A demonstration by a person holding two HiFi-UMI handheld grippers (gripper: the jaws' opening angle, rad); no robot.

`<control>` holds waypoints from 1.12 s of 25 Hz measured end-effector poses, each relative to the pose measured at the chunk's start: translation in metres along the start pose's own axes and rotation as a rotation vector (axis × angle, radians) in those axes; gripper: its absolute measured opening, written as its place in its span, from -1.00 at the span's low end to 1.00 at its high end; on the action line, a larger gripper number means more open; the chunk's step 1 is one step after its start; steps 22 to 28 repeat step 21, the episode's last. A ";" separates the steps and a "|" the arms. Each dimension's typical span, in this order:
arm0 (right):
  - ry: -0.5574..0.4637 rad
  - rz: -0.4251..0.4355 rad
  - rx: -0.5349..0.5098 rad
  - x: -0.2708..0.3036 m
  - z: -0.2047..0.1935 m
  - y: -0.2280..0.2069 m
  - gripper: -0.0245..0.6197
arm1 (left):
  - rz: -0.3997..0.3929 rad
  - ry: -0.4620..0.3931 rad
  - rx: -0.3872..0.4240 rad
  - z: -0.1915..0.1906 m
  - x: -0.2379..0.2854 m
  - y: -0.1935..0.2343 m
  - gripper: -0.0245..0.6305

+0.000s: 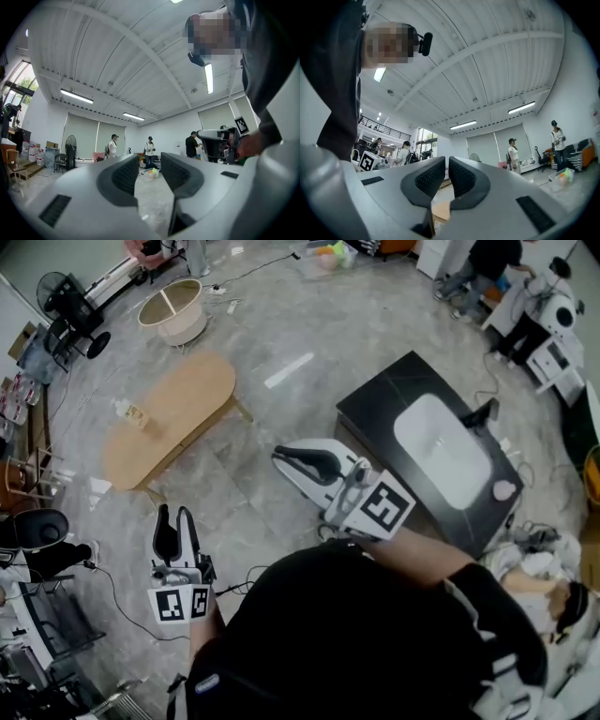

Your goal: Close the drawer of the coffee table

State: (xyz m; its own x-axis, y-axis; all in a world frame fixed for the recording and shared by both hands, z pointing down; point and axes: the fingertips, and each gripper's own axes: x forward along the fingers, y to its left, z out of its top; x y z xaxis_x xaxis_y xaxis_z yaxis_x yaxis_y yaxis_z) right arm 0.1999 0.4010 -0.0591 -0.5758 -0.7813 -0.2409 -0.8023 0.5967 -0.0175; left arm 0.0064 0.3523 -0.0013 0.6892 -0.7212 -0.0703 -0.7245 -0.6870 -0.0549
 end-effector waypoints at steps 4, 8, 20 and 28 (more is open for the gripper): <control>0.019 -0.025 0.012 -0.012 -0.008 -0.014 -0.83 | -0.011 0.019 -0.009 -0.010 0.006 -0.012 -0.53; 0.022 -0.034 0.015 -0.020 -0.010 -0.019 -0.83 | -0.011 0.028 -0.021 -0.015 0.008 -0.018 -0.53; 0.042 -0.023 0.011 -0.008 -0.016 -0.018 -0.83 | 0.010 0.044 -0.023 -0.017 -0.001 -0.011 -0.53; 0.043 -0.022 0.010 -0.008 -0.017 -0.018 -0.83 | 0.012 0.047 -0.023 -0.018 -0.002 -0.010 -0.53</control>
